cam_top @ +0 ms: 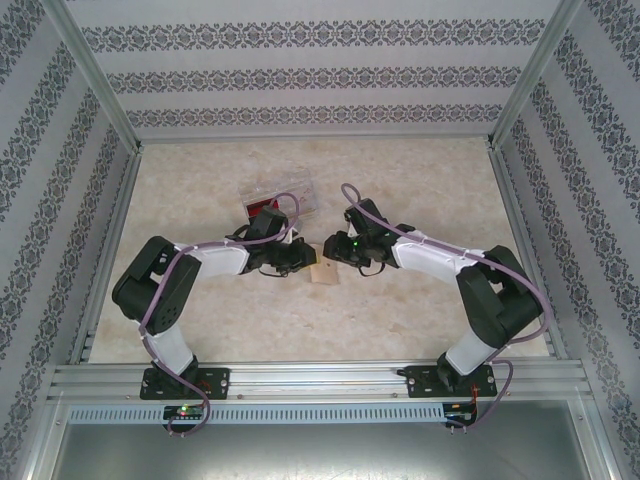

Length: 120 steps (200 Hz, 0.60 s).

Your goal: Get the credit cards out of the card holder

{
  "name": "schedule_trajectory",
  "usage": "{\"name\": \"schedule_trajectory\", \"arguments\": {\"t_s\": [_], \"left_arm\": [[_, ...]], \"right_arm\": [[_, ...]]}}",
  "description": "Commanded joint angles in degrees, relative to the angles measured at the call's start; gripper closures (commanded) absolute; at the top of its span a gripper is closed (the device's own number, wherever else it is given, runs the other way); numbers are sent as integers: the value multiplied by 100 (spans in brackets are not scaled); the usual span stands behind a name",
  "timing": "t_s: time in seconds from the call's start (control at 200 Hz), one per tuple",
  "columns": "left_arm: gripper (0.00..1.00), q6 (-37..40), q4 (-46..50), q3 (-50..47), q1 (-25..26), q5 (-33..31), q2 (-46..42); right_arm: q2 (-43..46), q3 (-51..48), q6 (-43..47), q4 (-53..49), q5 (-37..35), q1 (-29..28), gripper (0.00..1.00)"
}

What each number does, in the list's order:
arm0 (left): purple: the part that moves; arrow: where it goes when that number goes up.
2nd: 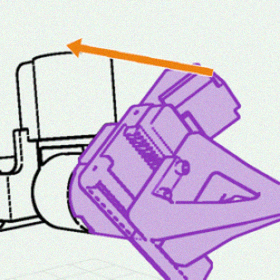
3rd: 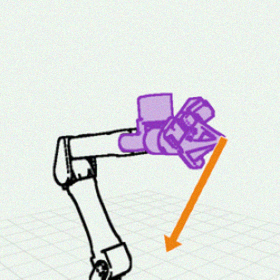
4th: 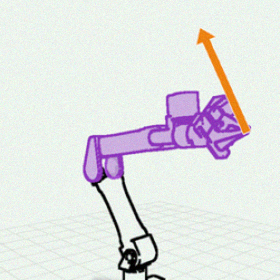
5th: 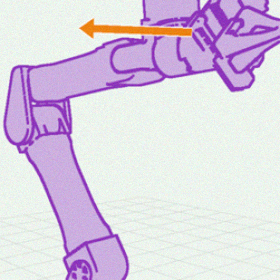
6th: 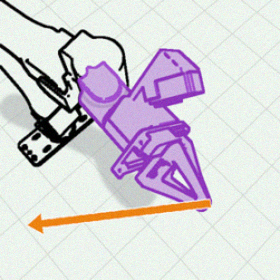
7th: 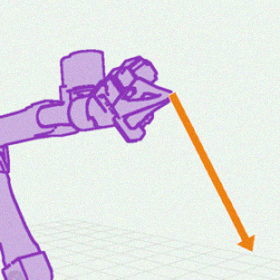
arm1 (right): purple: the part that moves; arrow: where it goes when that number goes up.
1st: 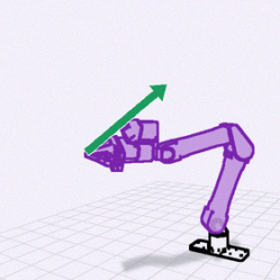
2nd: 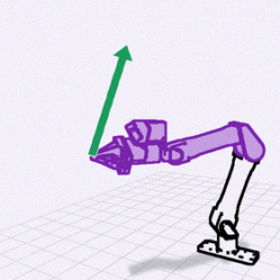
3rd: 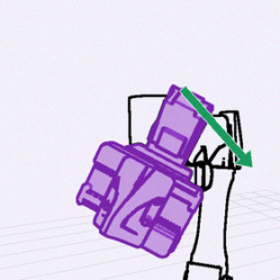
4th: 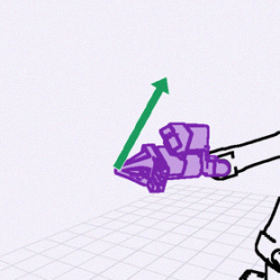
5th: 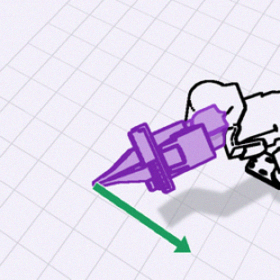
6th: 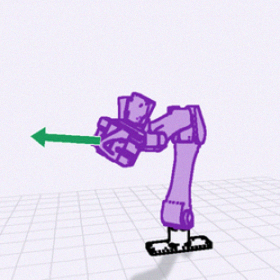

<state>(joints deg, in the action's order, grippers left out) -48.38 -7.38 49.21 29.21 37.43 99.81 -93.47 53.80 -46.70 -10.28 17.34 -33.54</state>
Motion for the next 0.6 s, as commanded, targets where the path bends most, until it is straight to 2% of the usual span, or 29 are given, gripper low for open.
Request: {"name": "schedule_trajectory", "arguments": {"t_s": [0.0,0.44,0.595], "left_arm": [[100,129,-375,-68,50,-7,-310],[100,538,-51,117,60,-320,-559],[100,553,140,157,54,-520,-553]], "right_arm": [[-140,-71,-465,168,231,-61,59],[-295,-191,-762,136,349,-52,54],[-243,-144,-621,-205,-65,-73,57]]}}
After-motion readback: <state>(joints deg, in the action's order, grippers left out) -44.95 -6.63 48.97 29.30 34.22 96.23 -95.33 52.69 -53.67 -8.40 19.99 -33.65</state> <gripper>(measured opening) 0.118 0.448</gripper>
